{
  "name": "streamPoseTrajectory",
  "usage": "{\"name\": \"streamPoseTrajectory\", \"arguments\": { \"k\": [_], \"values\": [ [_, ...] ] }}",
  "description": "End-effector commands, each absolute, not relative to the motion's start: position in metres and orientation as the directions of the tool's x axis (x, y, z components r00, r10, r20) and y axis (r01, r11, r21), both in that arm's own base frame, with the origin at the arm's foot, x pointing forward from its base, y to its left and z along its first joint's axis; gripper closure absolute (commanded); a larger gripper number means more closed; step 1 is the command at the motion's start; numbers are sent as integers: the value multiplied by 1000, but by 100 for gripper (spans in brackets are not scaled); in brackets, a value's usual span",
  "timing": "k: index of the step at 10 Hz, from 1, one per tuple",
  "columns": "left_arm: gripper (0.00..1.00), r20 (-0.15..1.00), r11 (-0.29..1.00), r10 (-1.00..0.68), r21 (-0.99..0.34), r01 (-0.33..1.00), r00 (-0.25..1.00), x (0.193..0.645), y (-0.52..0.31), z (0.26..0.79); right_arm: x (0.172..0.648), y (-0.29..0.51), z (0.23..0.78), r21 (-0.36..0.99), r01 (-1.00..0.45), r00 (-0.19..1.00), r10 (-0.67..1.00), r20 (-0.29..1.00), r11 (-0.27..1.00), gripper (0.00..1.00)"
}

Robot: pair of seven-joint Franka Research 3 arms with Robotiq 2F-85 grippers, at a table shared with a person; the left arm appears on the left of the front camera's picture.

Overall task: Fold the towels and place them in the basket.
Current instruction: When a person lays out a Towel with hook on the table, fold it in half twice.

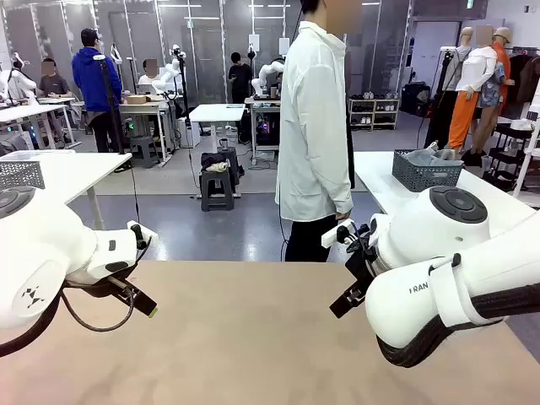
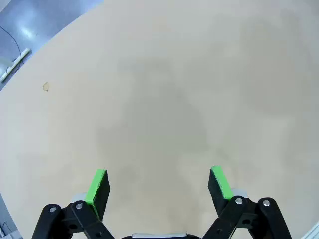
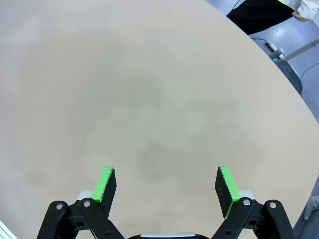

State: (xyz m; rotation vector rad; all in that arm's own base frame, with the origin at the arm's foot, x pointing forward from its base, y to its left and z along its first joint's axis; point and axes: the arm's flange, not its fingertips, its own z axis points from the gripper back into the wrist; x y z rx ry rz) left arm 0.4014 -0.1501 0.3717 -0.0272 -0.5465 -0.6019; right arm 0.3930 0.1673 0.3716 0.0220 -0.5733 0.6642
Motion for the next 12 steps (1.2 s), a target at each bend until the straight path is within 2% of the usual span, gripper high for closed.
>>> {"name": "streamPoseTrajectory", "arguments": {
  "k": [1, 10, 12],
  "values": [
    [0, 496, 828, -531, 131, 545, 687, 401, -150, 372, 393, 167, 372, -159, -588, 639, 576, 509, 793, 0],
    [0, 496, 828, -531, 132, 545, 687, 401, -150, 372, 393, 167, 372, -161, -589, 638, 578, 509, 792, 0],
    [0, 550, 812, -534, 123, 570, 642, 412, -131, 394, 399, 151, 397, -164, -631, 578, 600, 554, 759, 0]
  ]
}}
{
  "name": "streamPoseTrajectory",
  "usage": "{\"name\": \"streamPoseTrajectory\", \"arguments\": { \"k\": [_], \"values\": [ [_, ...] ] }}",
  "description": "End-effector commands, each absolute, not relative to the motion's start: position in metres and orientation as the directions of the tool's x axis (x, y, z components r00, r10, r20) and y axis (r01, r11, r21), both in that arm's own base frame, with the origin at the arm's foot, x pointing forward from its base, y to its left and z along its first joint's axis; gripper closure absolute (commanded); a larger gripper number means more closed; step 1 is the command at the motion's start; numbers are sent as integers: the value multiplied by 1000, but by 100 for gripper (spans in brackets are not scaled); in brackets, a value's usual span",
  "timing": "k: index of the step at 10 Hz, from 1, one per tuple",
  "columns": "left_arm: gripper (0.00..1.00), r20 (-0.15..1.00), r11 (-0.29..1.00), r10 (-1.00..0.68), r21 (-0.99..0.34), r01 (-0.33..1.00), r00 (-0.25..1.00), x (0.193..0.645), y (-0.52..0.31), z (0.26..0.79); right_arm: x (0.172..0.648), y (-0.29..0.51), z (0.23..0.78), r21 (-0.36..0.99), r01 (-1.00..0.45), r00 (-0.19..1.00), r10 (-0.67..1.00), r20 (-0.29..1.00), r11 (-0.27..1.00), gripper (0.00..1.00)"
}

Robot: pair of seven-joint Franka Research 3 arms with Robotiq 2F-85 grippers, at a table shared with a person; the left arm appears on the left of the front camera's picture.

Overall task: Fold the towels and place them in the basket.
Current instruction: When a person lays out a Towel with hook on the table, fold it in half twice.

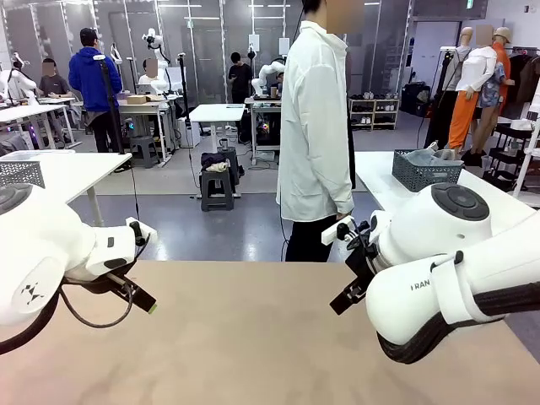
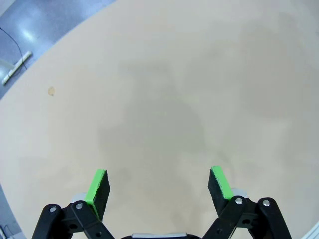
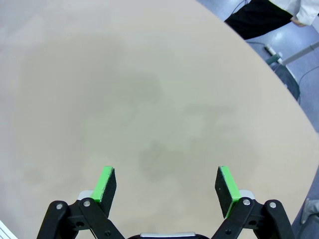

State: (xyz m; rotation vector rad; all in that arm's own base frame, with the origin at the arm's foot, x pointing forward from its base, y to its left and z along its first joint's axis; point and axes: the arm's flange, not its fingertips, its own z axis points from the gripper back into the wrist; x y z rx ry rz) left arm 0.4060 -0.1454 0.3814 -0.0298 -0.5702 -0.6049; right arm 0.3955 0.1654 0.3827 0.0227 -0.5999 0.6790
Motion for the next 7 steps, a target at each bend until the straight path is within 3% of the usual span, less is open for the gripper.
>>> {"name": "streamPoseTrajectory", "arguments": {
  "k": [1, 7],
  "values": [
    [0, 573, 806, -532, 119, 580, 623, 417, -119, 408, 402, 139, 411, -158, -644, 558, 601, 572, 749, 0],
    [0, 723, 690, -558, 132, 711, 407, 429, -8, 548, 384, 28, 549, -172, -743, 406, 640, 652, 647, 0]
  ]
}}
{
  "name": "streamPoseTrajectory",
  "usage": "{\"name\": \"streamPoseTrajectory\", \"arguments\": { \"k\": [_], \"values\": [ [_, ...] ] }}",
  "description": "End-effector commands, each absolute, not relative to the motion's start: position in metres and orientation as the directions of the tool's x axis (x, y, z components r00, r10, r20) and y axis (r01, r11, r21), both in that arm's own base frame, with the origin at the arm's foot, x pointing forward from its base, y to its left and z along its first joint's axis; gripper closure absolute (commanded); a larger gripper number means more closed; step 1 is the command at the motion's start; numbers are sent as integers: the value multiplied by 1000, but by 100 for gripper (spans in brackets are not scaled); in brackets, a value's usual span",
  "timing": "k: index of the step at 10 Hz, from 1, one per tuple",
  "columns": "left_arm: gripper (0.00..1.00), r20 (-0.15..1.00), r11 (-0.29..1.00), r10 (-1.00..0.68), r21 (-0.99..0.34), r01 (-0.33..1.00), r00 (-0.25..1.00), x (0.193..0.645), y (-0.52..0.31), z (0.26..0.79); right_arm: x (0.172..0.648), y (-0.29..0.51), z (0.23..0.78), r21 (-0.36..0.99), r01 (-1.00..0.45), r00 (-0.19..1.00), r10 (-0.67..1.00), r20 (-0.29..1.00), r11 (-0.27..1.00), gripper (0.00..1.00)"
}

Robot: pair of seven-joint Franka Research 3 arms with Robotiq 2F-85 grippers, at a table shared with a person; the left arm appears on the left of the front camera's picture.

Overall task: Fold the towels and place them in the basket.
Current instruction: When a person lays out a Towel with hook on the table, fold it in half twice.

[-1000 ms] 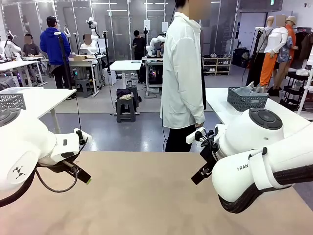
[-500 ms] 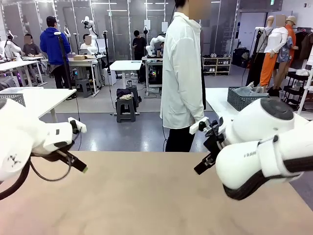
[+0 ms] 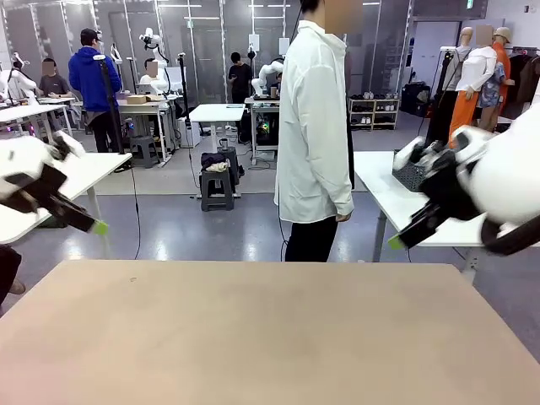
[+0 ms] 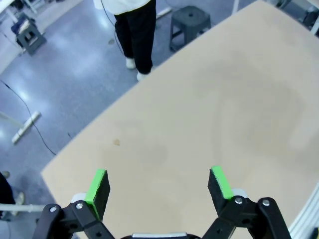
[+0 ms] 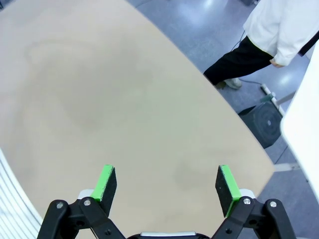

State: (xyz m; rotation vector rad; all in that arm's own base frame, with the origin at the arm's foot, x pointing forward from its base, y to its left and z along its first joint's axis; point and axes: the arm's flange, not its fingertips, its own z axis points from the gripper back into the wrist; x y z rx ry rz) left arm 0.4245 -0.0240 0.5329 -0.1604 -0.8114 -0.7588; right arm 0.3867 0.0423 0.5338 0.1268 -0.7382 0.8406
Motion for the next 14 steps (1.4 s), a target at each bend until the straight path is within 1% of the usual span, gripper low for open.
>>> {"name": "streamPoseTrajectory", "arguments": {
  "k": [1, 5, 8, 10, 12, 14],
  "values": [
    [0, 738, 674, -564, 152, 723, 371, 423, 11, 573, 375, 14, 572, -185, -752, 376, 642, 668, 632, 0],
    [0, 776, 595, -588, 223, 772, 228, 401, 69, 641, 338, -28, 644, -215, -808, 256, 656, 710, 548, 0],
    [0, 785, 564, -601, 281, 776, 152, 386, 103, 676, 318, -58, 678, -265, -813, 185, 661, 727, 519, 0],
    [0, 772, 551, -620, 305, 777, 138, 374, 120, 692, 307, -76, 695, -270, -821, 154, 650, 744, 504, 0],
    [0, 766, 522, -638, 356, 775, 78, 362, 130, 704, 296, -87, 709, -252, -839, 144, 644, 752, 482, 0],
    [0, 772, 519, -634, 389, 761, 38, 352, 135, 716, 282, -96, 724, -260, -838, 138, 648, 749, 479, 0]
  ]
}}
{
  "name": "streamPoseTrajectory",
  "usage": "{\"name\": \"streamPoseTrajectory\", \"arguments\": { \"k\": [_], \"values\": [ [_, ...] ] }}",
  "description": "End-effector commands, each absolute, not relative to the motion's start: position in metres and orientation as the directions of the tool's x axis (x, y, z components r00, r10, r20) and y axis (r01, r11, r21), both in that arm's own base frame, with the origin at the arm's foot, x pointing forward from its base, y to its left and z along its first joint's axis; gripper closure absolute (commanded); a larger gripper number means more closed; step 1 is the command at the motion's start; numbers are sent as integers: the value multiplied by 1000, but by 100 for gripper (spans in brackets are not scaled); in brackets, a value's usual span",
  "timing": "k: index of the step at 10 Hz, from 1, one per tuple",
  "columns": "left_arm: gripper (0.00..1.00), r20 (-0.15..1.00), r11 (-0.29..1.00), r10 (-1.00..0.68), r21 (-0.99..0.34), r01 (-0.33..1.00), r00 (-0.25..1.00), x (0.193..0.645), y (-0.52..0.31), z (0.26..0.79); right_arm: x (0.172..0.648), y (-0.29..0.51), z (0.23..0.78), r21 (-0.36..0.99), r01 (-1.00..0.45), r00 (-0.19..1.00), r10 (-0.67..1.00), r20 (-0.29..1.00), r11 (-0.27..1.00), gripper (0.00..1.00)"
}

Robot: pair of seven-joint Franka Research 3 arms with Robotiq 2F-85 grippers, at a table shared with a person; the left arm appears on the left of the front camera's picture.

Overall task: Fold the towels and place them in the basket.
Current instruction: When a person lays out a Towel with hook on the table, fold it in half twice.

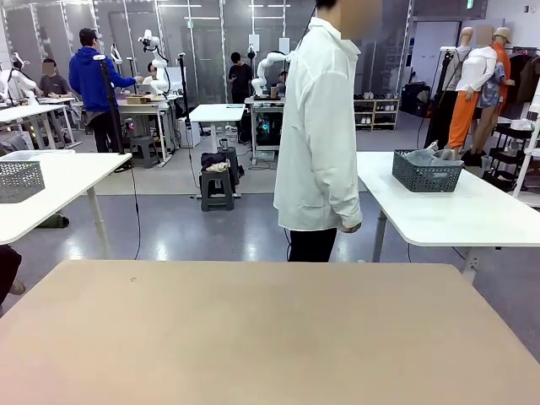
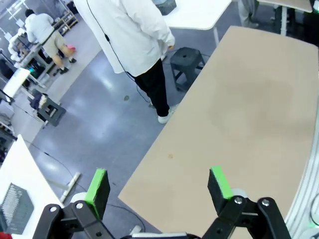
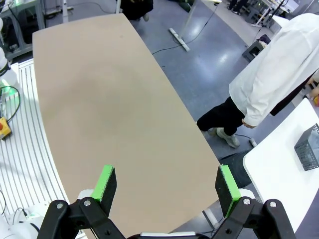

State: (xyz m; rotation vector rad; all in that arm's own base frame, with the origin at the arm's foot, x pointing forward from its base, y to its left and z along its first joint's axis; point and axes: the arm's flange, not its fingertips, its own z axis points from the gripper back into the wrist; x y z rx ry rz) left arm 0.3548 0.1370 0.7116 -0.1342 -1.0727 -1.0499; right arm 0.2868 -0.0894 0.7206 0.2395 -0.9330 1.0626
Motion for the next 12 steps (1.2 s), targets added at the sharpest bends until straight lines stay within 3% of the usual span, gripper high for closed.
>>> {"name": "streamPoseTrajectory", "arguments": {
  "k": [1, 12],
  "values": [
    [0, 772, 526, -634, 391, 756, 42, 352, 132, 718, 278, -97, 727, -272, -838, 128, 655, 744, 472, 0],
    [0, 749, 497, -661, 389, 776, 48, 356, 100, 721, 274, -98, 733, -286, -832, 120, 658, 744, 475, 0]
  ]
}}
